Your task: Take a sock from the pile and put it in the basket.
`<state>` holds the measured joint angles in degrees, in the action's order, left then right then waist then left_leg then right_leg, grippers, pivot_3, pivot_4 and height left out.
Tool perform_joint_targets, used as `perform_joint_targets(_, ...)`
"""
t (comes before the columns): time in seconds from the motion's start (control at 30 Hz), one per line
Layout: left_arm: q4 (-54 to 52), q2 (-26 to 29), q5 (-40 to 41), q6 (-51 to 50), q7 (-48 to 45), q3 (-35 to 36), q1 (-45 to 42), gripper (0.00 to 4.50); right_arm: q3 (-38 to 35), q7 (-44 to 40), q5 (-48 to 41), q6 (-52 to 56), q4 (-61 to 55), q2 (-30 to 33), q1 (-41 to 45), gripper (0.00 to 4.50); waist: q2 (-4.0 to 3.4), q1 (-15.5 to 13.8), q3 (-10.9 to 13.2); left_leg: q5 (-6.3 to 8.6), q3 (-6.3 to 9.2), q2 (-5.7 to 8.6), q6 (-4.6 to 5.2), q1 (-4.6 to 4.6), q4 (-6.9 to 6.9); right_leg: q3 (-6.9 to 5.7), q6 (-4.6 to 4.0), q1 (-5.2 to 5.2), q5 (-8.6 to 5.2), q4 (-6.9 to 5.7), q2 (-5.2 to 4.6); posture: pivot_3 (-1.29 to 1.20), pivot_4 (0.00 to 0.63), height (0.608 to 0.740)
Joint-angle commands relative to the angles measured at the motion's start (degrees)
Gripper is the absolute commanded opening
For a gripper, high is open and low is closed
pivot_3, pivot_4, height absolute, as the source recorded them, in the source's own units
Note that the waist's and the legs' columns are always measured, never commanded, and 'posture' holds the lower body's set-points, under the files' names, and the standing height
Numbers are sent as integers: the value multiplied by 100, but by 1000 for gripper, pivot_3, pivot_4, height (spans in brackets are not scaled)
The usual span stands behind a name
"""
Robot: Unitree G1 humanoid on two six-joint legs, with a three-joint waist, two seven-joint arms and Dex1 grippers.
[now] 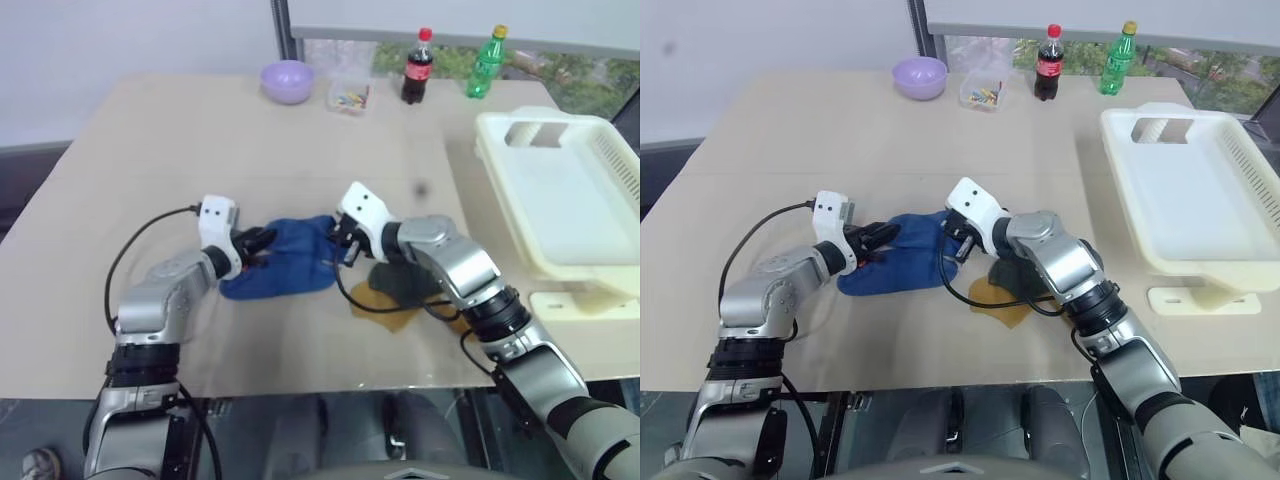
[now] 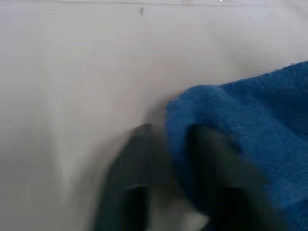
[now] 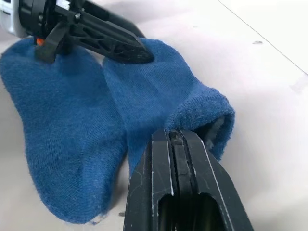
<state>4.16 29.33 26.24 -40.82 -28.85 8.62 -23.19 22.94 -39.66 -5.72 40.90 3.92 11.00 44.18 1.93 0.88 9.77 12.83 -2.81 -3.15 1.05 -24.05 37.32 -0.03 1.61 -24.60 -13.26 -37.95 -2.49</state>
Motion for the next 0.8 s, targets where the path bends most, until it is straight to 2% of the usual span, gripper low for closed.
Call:
perform_joint_targets(0.03, -118, -73, 343, -61, -121, 388, -68, 73, -194, 18, -13, -132, -66, 11, 120, 0, 0, 0, 0, 0, 0, 0, 0, 0, 0, 0, 0, 0, 0, 0, 0, 0, 150, 740)
perform_joint_targets(0.27, -1028, -62, 1607, -651, -213, 1441, 227, 73, -631, -199, -513, 155, -214, -116, 286, 0, 1, 28, 1, 0, 4, -4, 0, -4, 0, 1, 0, -4, 0, 0, 0, 0, 150, 740)
perform_joint_targets(0.4, -1837, 143, 2526, -1293, -151, 2060, 745, 73, -854, -415, -986, 557, -351, -179, 302, 0, 1, 35, 1, 0, 10, -6, 0, -6, -1, 3, 0, -8, 0, 0, -2, 0, 150, 740)
perform_joint_targets(0.57, -2320, 495, 3640, -1928, 15, 2942, 1497, 73, -900, -558, -1323, 865, -363, -189, 312, 0, 1, 29, 1, 0, 15, -6, 0, -5, -1, 2, 0, -9, 0, -1, -4, 0, 150, 740)
perform_joint_targets(0.7, -2557, 685, 3720, -1939, 69, 3123, 2175, 73, -627, -632, -1321, 878, -399, -146, 197, 0, -2, 21, 3, 0, 18, -7, 0, 1, -1, 3, -1, -8, 0, -1, -7, 0, 150, 740)
perform_joint_targets(0.8, -2708, 710, 3552, -1788, 107, 2996, 2533, 73, -401, -642, -1250, 800, -349, -150, 77, 0, 2, 2, 0, 0, 10, -3, 0, 2, -1, 1, -2, -7, -1, 0, -8, 0, 150, 740)
